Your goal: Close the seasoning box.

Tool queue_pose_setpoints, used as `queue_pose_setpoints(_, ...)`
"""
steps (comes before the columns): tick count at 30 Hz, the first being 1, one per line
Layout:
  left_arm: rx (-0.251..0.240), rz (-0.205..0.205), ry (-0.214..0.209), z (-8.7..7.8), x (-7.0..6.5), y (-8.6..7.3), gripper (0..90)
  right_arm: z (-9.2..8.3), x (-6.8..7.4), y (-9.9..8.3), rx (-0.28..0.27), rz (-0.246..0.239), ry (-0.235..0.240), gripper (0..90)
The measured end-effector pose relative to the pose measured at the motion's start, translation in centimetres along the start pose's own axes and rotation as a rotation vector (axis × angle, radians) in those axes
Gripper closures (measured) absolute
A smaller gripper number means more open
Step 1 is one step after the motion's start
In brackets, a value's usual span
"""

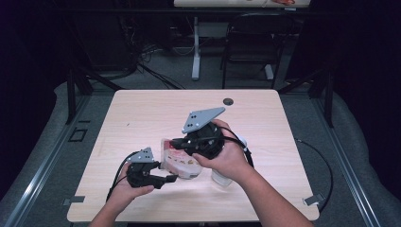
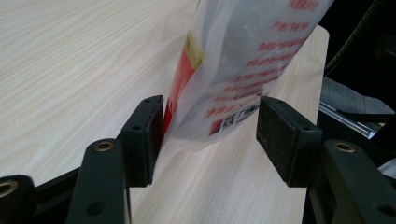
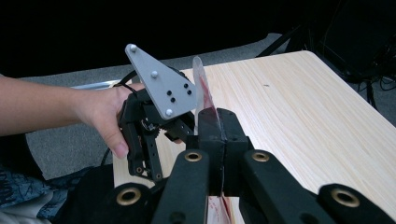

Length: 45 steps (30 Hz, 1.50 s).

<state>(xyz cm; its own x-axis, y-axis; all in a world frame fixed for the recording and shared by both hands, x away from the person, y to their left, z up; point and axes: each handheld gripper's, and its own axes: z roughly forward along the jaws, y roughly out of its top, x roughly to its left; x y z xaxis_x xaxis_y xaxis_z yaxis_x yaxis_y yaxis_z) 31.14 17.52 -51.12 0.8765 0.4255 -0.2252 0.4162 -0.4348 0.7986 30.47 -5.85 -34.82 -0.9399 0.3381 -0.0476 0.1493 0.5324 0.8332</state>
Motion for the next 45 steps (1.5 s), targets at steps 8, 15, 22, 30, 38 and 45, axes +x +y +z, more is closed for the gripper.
queue_pose_setpoints(8, 0.026, 0.014, 0.009, 0.2, -0.3, 0.0, 46.5, 0.0, -0.1, -0.1, 0.0, 0.0, 0.0, 90.0)
queue_pose_setpoints(15, 0.021, 0.004, -0.001, 0.1, -0.3, 0.0, 52.4, -0.1, -0.1, -0.1, -0.012, 0.004, 0.003, 90.0)
queue_pose_setpoints(22, 0.026, 0.001, -0.008, -0.1, -0.2, 0.0, 60.8, -0.1, -0.3, -0.2, -0.015, 0.009, 0.007, 90.0)
queue_pose_setpoints(30, 0.053, 0.004, -0.03, -0.1, -0.3, -0.1, 65.2, -0.1, -0.4, -0.5, -0.008, 0.013, 0.019, 90.0)
queue_pose_setpoints(38, 0.051, 0.018, -0.066, -0.4, -0.4, -0.1, 68.2, -0.7, -0.6, -0.7, -0.016, 0.023, 0.042, 90.0)
queue_pose_setpoints(45, 0.062, 0.015, -0.075, -0.4, -0.4, -0.1, 69.6, -0.9, -1.0, -1.1, -0.015, 0.032, 0.047, 89.9)
